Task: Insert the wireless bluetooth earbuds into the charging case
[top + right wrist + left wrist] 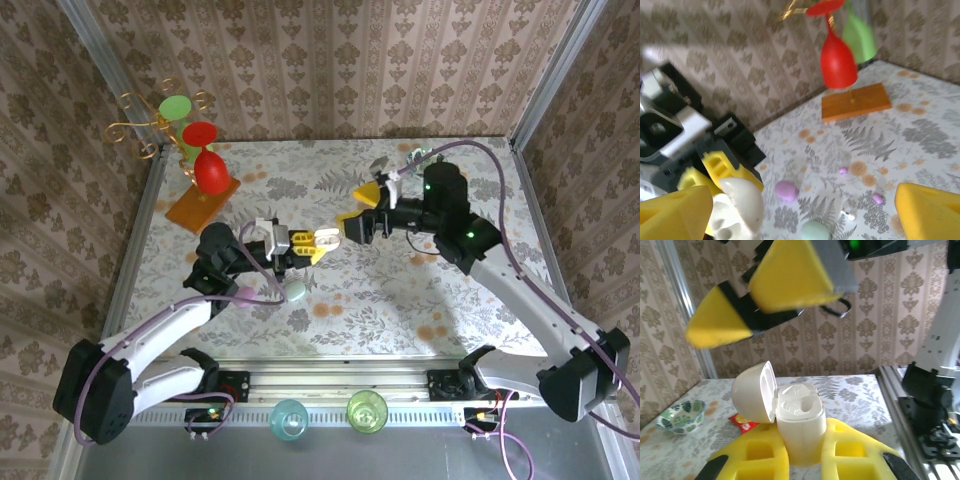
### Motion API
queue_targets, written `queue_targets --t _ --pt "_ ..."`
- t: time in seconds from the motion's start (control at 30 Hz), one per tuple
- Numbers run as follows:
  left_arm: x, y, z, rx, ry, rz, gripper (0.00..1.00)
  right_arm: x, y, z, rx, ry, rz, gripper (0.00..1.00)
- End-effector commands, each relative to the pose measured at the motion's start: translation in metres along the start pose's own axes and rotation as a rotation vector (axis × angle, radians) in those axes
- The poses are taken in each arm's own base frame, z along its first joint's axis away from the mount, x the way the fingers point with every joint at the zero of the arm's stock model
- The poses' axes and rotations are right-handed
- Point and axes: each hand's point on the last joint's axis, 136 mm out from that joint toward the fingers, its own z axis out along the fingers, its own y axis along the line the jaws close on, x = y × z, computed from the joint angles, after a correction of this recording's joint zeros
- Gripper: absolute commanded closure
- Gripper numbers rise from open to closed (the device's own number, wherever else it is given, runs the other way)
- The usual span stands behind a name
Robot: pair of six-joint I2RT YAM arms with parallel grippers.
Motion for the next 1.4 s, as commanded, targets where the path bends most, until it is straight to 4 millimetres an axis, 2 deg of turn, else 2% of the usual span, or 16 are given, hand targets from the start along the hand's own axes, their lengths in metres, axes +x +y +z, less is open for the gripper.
queue_targets --t 0.0,0.1,0.2,0.27,0.43,0.57,0.67,0.73,0.87,1.0,1.17,1.37 --pt "0.0 0.012 0.002 -0.052 -0.025 0.096 1.0 -0.015 -0.026 -0.027 0.131 -0.125 0.085 0.04" --pt "0.0 0.013 0.004 -0.035 -0.033 0.098 1.0 0.005 -0.073 -0.044 0.302 -0.143 0.198 0.05" --pt "-0.003 0.012 0.004 -0.027 -0.046 0.114 1.0 0.045 -0.123 -0.062 0.487 -0.096 0.349 0.09" --pt "-0.003 0.01 0.004 -0.02 -0.048 0.121 1.0 0.076 -0.146 -0.07 0.586 -0.034 0.414 0.1" --pt "0.0 0.007 0.001 -0.02 -0.04 0.132 1.0 0.134 -0.173 -0.07 0.698 0.137 0.52 0.11" --pt "0.003 0.006 0.0 -0.024 -0.035 0.128 1.0 0.178 -0.196 -0.078 0.842 0.278 0.603 0.14" --pt "0.004 0.004 0.0 -0.02 -0.033 0.123 1.0 0.202 -0.21 -0.086 0.947 0.381 0.653 0.22" --pt "0.005 0.004 0.0 -0.019 -0.032 0.12 1.0 0.22 -0.218 -0.086 0.986 0.441 0.685 0.26" --pt "0.006 0.003 -0.001 -0.019 -0.031 0.119 1.0 0.242 -0.228 -0.08 1.005 0.505 0.734 0.34" --pt "0.007 0.003 -0.001 -0.016 -0.029 0.114 1.0 0.257 -0.236 -0.074 1.014 0.569 0.756 0.47" --pt "0.008 0.002 0.0 -0.011 -0.028 0.111 1.0 0.275 -0.238 -0.064 0.981 0.618 0.794 0.51" --pt "0.006 0.0 -0.001 -0.008 -0.035 0.108 1.0 0.288 -0.239 -0.061 0.988 0.684 0.789 0.64"
